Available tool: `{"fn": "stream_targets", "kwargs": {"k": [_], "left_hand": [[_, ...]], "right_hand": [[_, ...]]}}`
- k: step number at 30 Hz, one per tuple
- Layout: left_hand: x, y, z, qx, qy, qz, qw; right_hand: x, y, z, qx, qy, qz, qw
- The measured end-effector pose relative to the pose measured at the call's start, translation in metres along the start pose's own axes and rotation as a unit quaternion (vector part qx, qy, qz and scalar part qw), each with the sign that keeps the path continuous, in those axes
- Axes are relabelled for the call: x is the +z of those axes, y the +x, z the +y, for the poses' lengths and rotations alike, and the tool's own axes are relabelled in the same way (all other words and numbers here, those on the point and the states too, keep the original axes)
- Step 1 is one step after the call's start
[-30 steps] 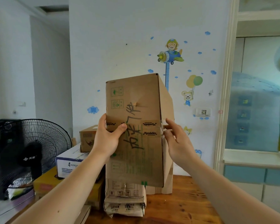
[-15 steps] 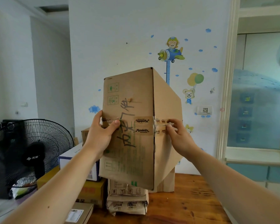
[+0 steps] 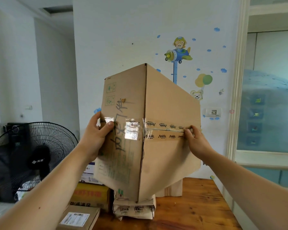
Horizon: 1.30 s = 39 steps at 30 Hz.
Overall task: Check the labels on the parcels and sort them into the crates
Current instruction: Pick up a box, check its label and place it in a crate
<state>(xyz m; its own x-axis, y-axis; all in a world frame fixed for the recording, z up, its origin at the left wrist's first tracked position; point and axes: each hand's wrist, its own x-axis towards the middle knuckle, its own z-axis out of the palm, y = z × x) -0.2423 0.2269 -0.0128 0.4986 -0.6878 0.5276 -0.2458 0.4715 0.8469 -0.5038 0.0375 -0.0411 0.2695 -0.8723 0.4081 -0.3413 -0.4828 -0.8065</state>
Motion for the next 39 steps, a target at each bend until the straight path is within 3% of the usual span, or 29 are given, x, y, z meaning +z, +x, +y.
{"fn": "stream_targets", "kwargs": {"k": [17,20,25,27,32,39], "left_hand": [[-0.015,-0.007,0.006,0.002,0.021,-0.006,1.000],[-0.010,-0.009,0.007,0.032,0.068,0.041,0.996],[-0.002,-0.007,0.005,0.056,0.255,0.108,0.959],[0.001,-0.007,0.008,0.056,0.276,0.093,0.955],[0.006,-0.013,0.008,0.018,0.201,-0.057,0.978],[-0.001,-0.007,0.000,-0.054,0.105,-0.068,0.991]], "right_hand": [[-0.022,-0.004,0.035,0.087,0.072,0.046,0.993],[-0.023,-0.006,0.037,0.092,0.087,0.062,0.990],[-0.023,-0.008,0.044,0.118,0.089,0.089,0.985],[-0.023,-0.008,0.045,0.119,0.088,0.092,0.985],[-0.026,-0.009,0.043,0.129,0.081,0.100,0.983],[-0.032,-0.012,0.043,0.109,0.117,0.096,0.982]]}}
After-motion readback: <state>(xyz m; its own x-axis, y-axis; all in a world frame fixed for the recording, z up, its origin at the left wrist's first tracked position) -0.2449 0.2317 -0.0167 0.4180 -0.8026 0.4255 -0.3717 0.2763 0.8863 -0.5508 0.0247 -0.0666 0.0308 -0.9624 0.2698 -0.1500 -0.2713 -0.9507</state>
